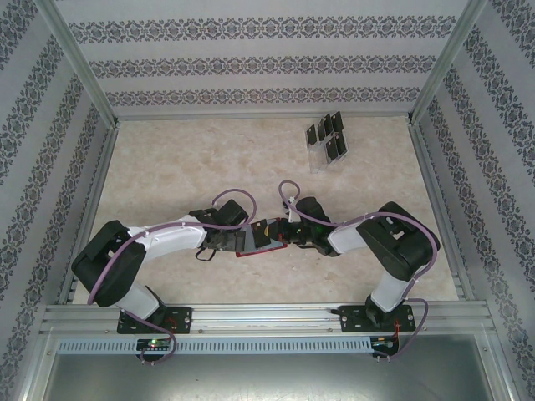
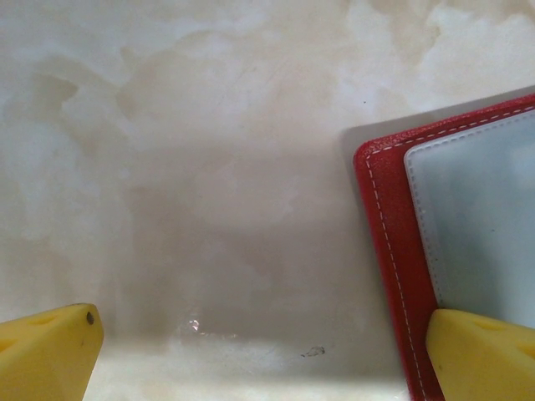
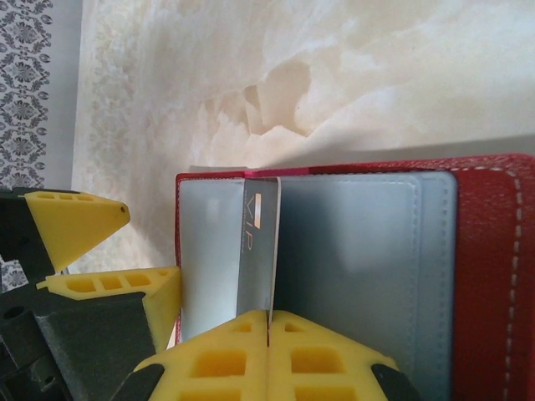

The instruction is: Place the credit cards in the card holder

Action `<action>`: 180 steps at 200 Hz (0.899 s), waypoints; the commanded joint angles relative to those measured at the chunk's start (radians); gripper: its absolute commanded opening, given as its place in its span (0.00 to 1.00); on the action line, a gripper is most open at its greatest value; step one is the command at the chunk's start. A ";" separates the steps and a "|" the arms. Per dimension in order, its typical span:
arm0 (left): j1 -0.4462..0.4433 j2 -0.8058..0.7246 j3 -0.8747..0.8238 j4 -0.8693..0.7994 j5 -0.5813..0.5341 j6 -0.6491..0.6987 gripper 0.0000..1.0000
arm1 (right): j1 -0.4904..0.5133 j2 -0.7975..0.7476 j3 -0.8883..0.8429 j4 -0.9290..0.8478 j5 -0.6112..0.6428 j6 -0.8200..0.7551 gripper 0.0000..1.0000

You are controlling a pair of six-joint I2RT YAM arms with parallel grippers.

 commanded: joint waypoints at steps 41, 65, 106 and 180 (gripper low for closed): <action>-0.015 -0.006 -0.018 -0.019 -0.021 -0.001 1.00 | 0.014 0.019 -0.034 -0.021 -0.007 0.014 0.00; -0.015 -0.007 -0.020 -0.020 -0.022 0.001 1.00 | 0.014 0.018 -0.046 -0.029 -0.004 0.016 0.00; -0.015 -0.011 -0.021 -0.020 -0.022 0.001 1.00 | 0.014 0.018 -0.053 -0.032 0.001 0.030 0.00; -0.015 -0.011 -0.020 -0.019 -0.022 0.002 1.00 | 0.018 0.045 -0.026 -0.044 -0.023 0.034 0.00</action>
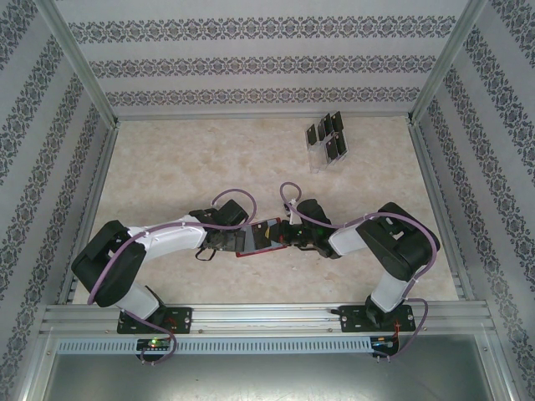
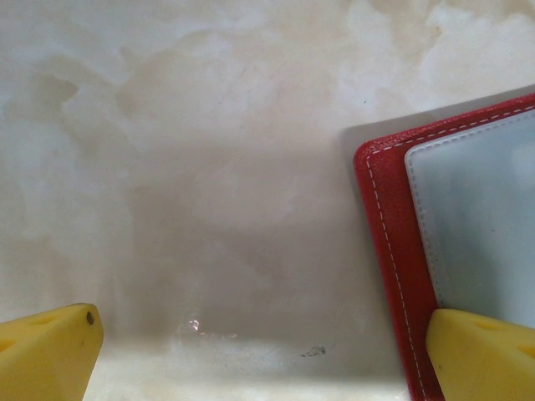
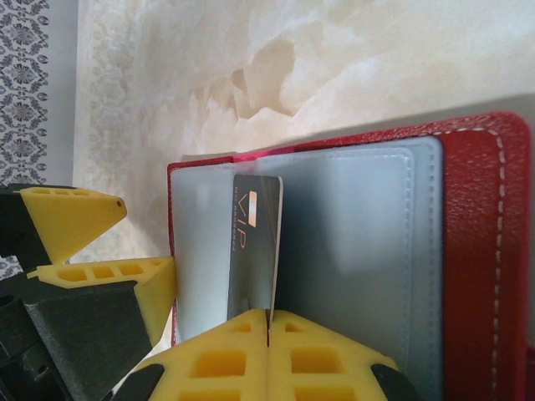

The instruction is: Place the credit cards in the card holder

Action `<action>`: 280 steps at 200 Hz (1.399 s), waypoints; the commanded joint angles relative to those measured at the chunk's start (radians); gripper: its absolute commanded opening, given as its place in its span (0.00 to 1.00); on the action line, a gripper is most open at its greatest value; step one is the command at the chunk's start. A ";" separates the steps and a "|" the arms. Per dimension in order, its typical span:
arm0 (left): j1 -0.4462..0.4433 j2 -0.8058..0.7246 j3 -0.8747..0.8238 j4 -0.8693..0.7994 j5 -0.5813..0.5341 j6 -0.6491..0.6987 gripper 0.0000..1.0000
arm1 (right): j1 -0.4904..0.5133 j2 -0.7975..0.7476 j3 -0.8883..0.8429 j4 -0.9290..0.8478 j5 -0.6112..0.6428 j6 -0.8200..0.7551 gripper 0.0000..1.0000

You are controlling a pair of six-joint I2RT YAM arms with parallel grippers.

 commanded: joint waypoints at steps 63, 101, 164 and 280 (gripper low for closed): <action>-0.016 -0.008 -0.016 -0.018 -0.022 0.004 1.00 | 0.033 0.069 0.023 -0.065 -0.027 0.013 0.00; -0.015 -0.010 -0.020 -0.017 -0.020 0.004 1.00 | 0.040 0.080 0.031 -0.066 -0.030 0.013 0.00; -0.016 -0.009 -0.022 -0.014 -0.019 0.002 1.00 | 0.053 0.090 0.047 -0.077 -0.036 0.013 0.00; -0.015 -0.078 0.048 -0.073 -0.033 0.022 1.00 | -0.006 -0.162 0.055 -0.345 0.026 -0.085 0.38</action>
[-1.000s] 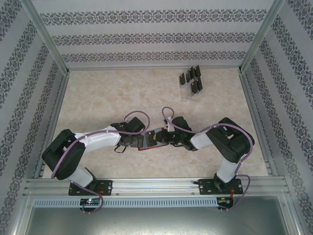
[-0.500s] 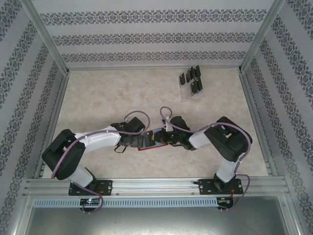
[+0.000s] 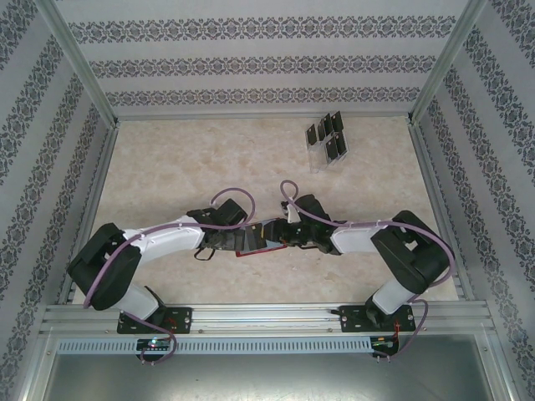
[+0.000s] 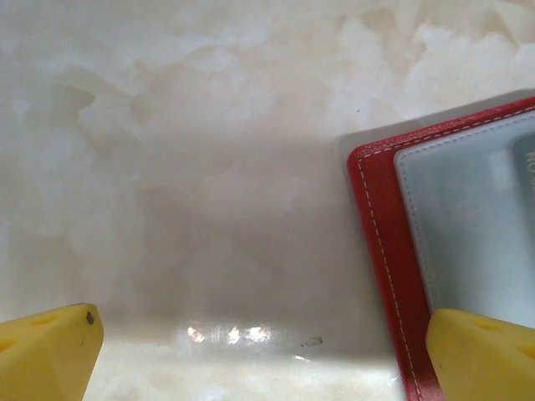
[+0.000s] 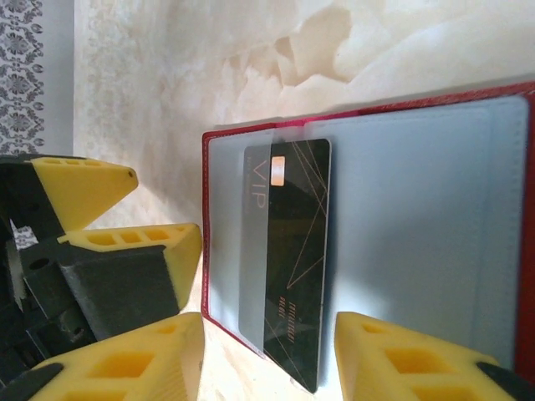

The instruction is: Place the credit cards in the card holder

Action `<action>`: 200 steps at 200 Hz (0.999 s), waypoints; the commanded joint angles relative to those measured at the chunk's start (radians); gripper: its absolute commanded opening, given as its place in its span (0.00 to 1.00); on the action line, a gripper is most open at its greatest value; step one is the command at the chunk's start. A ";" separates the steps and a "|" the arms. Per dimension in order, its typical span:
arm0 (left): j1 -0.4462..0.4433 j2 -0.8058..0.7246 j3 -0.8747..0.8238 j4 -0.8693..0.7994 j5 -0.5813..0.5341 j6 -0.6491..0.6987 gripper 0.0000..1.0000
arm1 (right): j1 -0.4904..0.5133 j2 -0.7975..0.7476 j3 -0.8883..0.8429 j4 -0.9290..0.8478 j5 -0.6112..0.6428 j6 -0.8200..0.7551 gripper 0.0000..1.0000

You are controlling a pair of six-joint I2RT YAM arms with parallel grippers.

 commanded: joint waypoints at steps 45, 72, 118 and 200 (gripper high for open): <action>-0.016 -0.040 0.112 -0.058 0.008 0.034 1.00 | -0.036 0.021 -0.010 -0.088 0.044 -0.056 0.10; -0.023 0.006 0.158 -0.033 0.037 0.036 1.00 | -0.051 0.050 -0.018 -0.093 0.065 -0.064 0.05; -0.061 0.116 0.239 -0.002 0.056 0.038 1.00 | -0.075 0.063 -0.042 -0.106 0.089 -0.066 0.03; -0.097 0.252 0.313 0.043 0.056 0.022 1.00 | -0.075 0.072 -0.048 -0.093 0.085 -0.065 0.02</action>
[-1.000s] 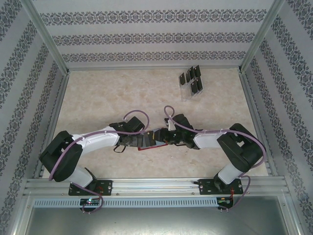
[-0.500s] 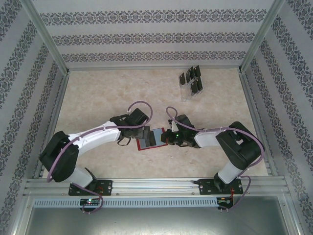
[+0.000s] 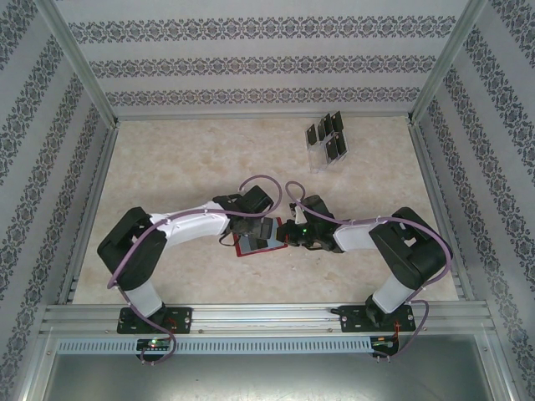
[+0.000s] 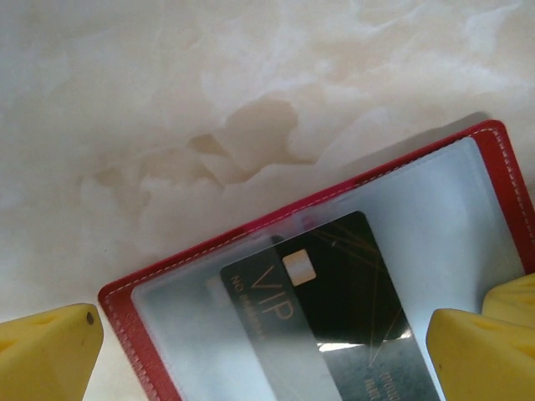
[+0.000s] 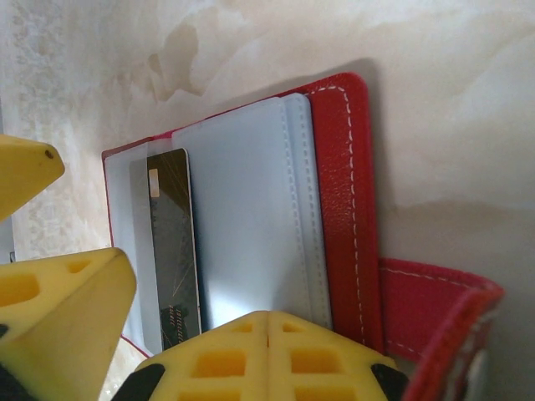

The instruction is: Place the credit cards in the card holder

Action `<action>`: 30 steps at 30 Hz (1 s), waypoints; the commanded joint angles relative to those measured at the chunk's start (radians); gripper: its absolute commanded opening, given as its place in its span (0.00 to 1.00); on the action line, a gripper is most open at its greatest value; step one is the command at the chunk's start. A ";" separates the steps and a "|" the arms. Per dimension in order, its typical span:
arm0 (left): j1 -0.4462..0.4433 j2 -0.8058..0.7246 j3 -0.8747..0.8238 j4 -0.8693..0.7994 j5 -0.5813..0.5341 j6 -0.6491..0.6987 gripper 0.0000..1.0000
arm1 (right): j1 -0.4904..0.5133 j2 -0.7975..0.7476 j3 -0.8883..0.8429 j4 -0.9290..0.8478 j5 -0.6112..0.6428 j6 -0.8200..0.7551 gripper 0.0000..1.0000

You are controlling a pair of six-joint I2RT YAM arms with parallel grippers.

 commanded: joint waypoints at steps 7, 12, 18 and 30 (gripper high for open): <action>-0.029 0.076 0.046 -0.015 -0.027 -0.013 1.00 | -0.014 0.022 -0.033 -0.042 0.050 -0.015 0.01; -0.029 0.088 0.039 -0.045 -0.038 -0.016 1.00 | -0.014 0.023 -0.033 -0.046 0.054 -0.015 0.00; -0.029 0.048 -0.009 -0.063 -0.060 -0.027 1.00 | -0.015 0.025 -0.033 -0.053 0.064 -0.016 0.00; -0.024 -0.013 -0.091 -0.072 -0.102 -0.050 1.00 | -0.024 0.026 -0.035 -0.063 0.071 -0.017 0.00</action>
